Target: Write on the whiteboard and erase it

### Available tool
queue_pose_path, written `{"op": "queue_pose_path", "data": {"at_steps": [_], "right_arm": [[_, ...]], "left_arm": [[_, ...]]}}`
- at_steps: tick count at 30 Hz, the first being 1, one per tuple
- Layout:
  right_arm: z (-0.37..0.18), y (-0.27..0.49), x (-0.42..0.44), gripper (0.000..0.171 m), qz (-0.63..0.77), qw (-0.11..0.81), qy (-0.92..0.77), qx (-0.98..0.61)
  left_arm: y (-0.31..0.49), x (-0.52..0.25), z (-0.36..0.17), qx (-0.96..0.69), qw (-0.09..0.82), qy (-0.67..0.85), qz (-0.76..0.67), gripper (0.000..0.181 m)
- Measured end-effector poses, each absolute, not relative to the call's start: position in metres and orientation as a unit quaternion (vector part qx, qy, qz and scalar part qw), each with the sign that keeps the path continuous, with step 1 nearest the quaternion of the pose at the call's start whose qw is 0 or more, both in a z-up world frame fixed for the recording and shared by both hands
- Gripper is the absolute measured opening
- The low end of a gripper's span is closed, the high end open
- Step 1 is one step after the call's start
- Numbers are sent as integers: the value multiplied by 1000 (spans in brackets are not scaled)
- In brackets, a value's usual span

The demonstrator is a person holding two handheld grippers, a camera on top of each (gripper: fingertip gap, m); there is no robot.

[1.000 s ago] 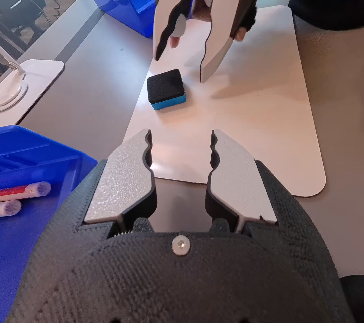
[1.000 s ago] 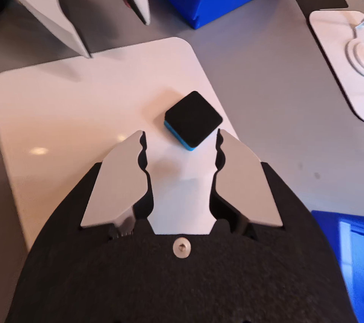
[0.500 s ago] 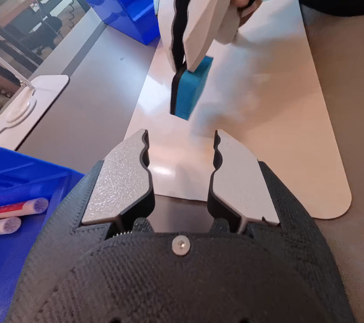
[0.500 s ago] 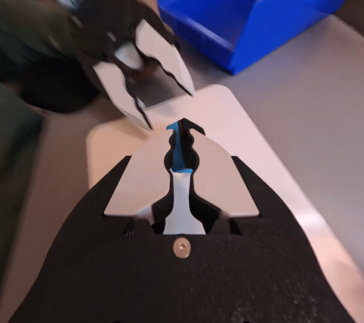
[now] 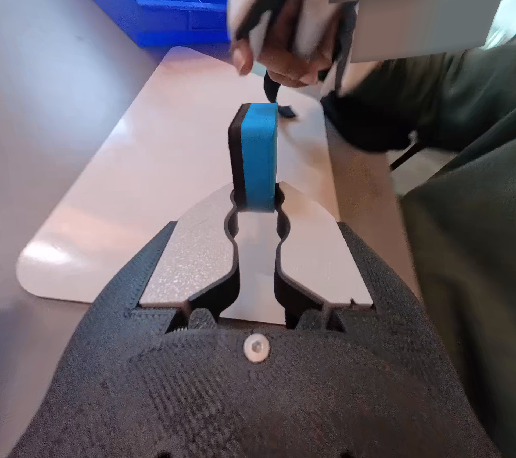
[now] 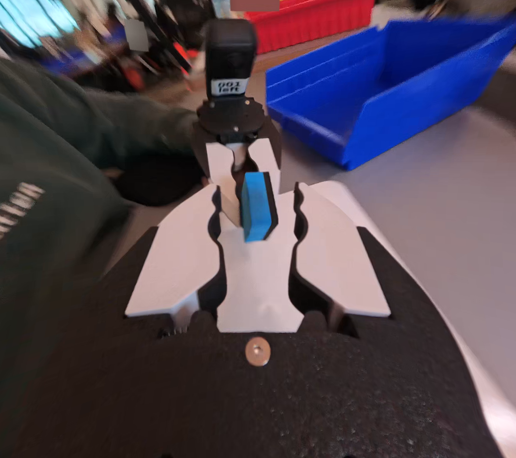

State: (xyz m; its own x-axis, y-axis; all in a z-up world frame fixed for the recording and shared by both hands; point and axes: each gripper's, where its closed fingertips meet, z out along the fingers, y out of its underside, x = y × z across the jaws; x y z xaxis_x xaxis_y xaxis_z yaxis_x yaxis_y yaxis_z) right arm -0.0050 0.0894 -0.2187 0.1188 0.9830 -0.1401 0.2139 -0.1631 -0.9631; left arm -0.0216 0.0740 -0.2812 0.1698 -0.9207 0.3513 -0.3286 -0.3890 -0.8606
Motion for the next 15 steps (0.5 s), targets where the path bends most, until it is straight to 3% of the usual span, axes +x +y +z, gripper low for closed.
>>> {"op": "queue_pose_path", "data": {"at_steps": [2, 5, 9, 10, 15], "right_arm": [[-222, 91, -5, 60, 292, 505, -566, -582], [-238, 90, -20, 70, 130, 539, -623, -551], [-261, 98, -27, 55, 36, 530, -665, -525], [-258, 103, -25, 55, 53, 523, -656, -542], [-259, 208, 24, 55, 95, 458, -459, -755]], "left_arm": [[80, -24, -273, -711, 286, 382, -517, 24], [74, -20, -267, -711, 240, 346, -563, 24], [76, -22, -272, -722, 234, 337, -557, 27], [81, -26, -270, -724, 240, 328, -558, 39], [131, -67, -255, -731, 432, 381, -366, 45]]}}
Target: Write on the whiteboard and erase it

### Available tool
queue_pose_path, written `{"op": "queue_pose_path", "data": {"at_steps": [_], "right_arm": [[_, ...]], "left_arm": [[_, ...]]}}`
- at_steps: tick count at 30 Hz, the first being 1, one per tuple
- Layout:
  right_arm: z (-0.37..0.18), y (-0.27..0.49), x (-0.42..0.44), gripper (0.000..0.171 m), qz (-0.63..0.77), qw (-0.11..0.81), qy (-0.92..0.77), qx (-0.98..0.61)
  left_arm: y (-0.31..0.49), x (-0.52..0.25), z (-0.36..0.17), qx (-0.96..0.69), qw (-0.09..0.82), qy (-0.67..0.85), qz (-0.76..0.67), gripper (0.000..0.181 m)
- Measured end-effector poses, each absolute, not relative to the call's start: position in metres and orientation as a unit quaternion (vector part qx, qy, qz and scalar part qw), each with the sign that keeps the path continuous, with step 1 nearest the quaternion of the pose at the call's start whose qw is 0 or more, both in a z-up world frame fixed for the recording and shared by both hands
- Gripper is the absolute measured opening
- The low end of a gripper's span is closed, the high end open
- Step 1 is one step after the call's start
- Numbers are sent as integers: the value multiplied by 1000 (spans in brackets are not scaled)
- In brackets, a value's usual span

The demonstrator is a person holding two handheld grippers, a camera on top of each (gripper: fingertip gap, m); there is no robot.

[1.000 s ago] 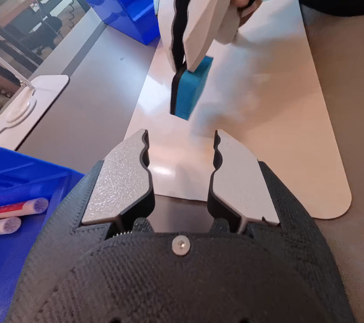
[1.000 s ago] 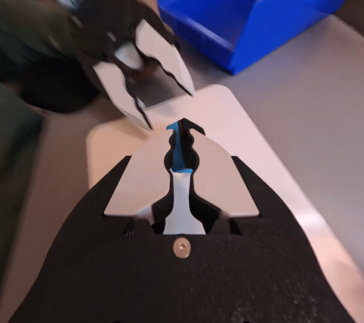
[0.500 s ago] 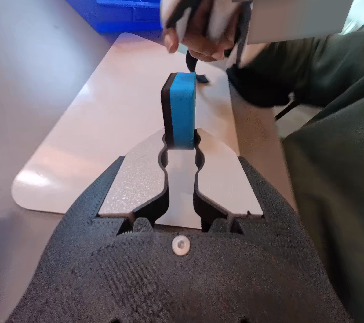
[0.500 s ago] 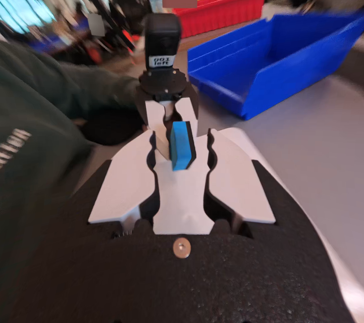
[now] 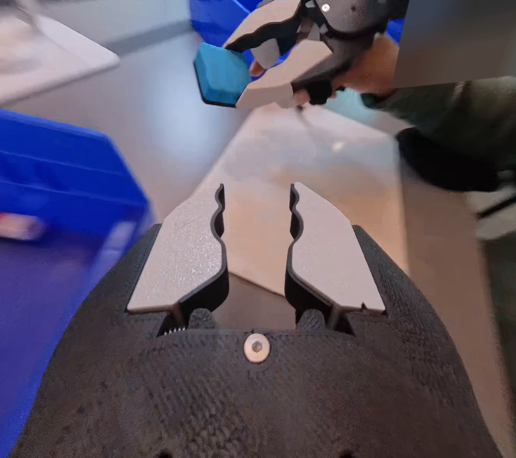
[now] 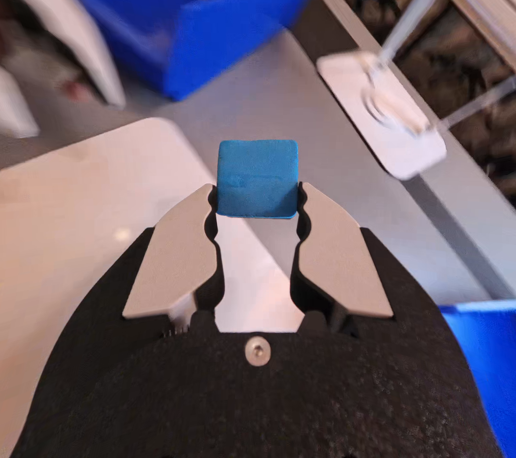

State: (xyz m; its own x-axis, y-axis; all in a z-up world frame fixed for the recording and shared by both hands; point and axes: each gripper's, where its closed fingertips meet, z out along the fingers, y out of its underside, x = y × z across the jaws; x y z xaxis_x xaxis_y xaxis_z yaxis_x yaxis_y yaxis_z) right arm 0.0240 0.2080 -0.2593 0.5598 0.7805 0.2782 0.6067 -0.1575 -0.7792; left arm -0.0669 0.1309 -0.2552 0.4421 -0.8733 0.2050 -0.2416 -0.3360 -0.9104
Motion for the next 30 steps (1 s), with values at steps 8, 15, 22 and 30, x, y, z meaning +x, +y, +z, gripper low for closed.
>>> {"op": "queue_pose_path", "data": {"at_steps": [8, 15, 22, 30], "right_arm": [[-304, 282, 62, 55, 20, 398, -313, -862], [-316, 290, 73, 55, 19, 370, -292, -882], [-321, 299, 115, 56, 14, 362, -250, -898], [-322, 308, 146, 56, 25, 369, -235, -899]], "left_arm": [[180, -166, -287, -781, 447, 436, -5, 72], [195, -207, -320, -806, 376, 443, 113, 60], [199, -217, -320, -803, 369, 436, 167, 53], [201, -229, -319, -808, 361, 422, 196, 53]]}}
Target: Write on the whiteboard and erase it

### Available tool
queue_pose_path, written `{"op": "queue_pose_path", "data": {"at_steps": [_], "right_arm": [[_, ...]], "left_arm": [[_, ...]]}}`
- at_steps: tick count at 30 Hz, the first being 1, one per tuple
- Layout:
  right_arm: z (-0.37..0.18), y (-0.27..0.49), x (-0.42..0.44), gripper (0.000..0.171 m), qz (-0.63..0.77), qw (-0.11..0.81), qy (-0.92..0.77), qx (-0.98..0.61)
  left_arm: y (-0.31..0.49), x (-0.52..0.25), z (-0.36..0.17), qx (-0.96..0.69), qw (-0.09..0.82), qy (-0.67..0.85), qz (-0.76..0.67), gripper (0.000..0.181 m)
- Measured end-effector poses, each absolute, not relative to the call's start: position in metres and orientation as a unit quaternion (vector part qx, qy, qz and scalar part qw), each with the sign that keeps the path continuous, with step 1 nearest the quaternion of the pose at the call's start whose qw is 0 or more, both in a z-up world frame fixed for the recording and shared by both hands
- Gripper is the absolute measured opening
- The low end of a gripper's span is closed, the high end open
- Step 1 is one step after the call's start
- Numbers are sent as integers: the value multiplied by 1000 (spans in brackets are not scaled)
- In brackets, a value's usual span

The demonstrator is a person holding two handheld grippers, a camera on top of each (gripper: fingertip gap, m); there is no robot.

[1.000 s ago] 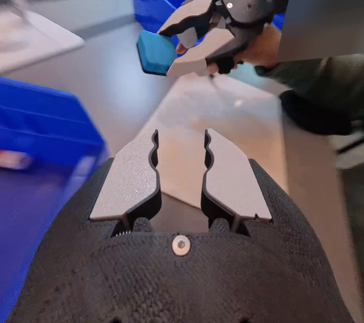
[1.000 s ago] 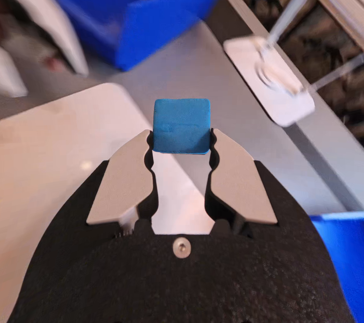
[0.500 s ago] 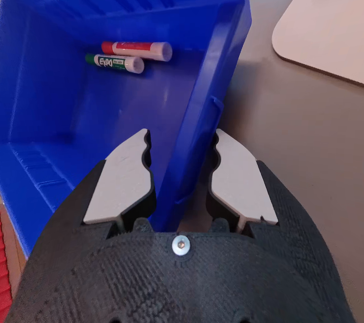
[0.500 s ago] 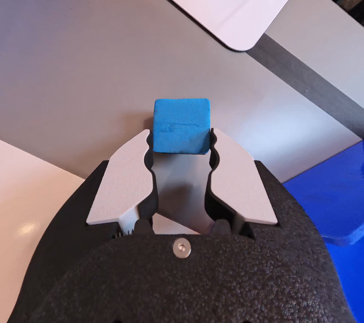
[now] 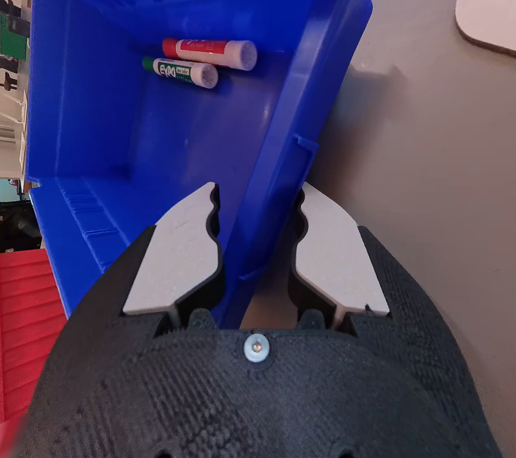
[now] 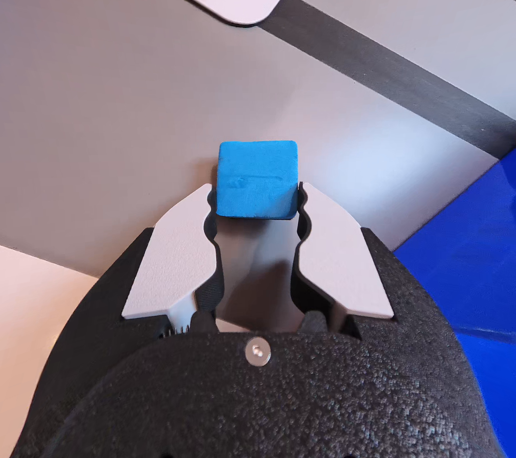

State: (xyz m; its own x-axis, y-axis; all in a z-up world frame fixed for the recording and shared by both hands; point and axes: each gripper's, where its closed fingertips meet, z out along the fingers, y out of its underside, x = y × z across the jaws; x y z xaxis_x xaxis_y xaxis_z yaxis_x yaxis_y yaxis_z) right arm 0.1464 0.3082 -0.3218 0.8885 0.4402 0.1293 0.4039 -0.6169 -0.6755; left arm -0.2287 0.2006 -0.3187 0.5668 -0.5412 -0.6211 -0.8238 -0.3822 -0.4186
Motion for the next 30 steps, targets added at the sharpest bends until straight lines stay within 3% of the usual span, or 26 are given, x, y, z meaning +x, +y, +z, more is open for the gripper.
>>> {"op": "queue_pose_path", "data": {"at_steps": [10, 14, 17, 23, 26, 30], "right_arm": [[-323, 314, 153, 57, 63, 374, -242, -893], [-313, 304, 136, 83, 99, 374, -264, -883], [-276, 298, 121, 85, 125, 424, -281, -852], [-149, 258, 102, 76, 191, 559, -300, -749], [-138, 230, 97, 74, 222, 562, -315, -732], [-168, 200, 92, 73, 246, 539, -330, -735]], "left_arm": [[206, -241, -319, -803, 363, 418, 222, 49], [205, -242, -319, -800, 360, 420, 230, 47], [203, -243, -318, -800, 354, 422, 240, 46], [192, -257, -319, -823, 314, 405, 247, 47], [181, -260, -316, -846, 309, 392, 187, 58], [178, -232, -273, -845, 386, 369, 11, 57]]}}
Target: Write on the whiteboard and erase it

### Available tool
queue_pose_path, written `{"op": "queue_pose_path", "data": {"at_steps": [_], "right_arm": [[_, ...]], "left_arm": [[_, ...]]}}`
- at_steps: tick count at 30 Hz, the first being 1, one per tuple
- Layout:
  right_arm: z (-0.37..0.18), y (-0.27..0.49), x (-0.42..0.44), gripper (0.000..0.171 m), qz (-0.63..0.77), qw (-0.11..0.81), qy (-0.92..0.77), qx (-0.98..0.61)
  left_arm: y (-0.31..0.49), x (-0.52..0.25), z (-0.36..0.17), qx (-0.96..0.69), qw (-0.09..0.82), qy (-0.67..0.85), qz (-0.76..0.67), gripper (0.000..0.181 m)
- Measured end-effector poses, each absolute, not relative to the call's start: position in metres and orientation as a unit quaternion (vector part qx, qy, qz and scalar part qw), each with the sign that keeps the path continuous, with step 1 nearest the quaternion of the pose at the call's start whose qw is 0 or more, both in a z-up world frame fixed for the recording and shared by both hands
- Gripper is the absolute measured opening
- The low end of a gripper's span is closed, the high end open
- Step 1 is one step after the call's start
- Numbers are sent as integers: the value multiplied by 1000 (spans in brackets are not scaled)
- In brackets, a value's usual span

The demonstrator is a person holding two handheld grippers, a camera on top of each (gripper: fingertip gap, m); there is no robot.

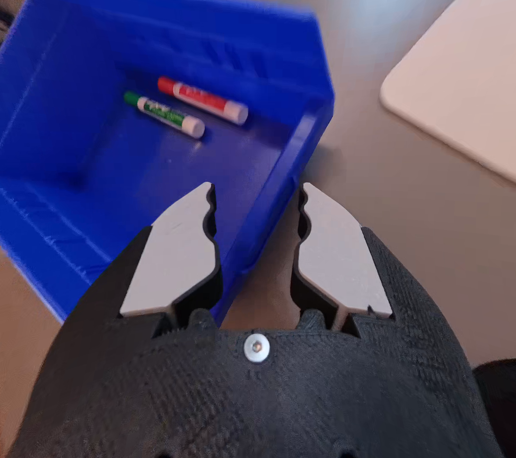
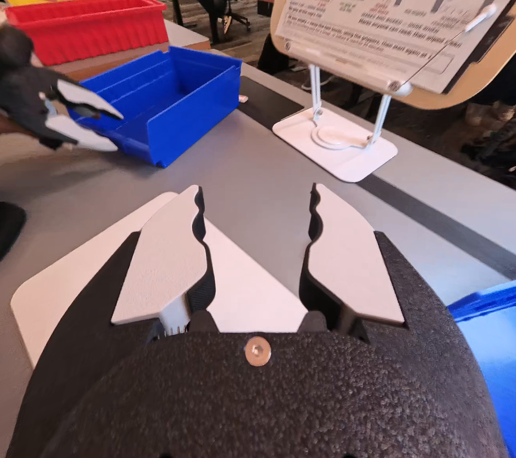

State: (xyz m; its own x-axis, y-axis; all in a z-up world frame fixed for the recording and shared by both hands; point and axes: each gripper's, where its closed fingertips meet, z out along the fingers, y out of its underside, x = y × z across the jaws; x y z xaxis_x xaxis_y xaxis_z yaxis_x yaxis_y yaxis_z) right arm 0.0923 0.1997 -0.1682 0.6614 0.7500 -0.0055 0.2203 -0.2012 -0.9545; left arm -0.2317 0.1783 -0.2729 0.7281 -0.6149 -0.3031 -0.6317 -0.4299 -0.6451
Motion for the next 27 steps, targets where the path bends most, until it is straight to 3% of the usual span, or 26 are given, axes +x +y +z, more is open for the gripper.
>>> {"op": "queue_pose_path", "data": {"at_steps": [5, 12, 13, 15, 22, 25, 27], "right_arm": [[-193, 194, 89, 66, 283, 533, -310, -734], [-200, 199, 96, 63, 275, 541, -304, -734], [-201, 199, 98, 62, 271, 543, -304, -734], [-202, 200, 102, 60, 263, 548, -306, -733], [-216, 205, 103, 55, 253, 543, -311, -738], [-214, 200, 98, 51, 244, 556, -325, -725], [-207, 194, 91, 45, 246, 568, -340, -708]], "left_arm": [[242, -233, -237, -872, 400, 277, -57, 51], [338, -272, -320, -956, 263, 117, -62, 57], [340, -268, -327, -958, 249, 106, -89, 53], [342, -281, -334, -962, 237, 134, -30, 22], [330, -310, -330, -959, 219, 176, 37, 19], [332, -291, -288, -928, 333, 166, -30, 19], [324, -253, -224, -855, 465, 168, -160, 19]]}}
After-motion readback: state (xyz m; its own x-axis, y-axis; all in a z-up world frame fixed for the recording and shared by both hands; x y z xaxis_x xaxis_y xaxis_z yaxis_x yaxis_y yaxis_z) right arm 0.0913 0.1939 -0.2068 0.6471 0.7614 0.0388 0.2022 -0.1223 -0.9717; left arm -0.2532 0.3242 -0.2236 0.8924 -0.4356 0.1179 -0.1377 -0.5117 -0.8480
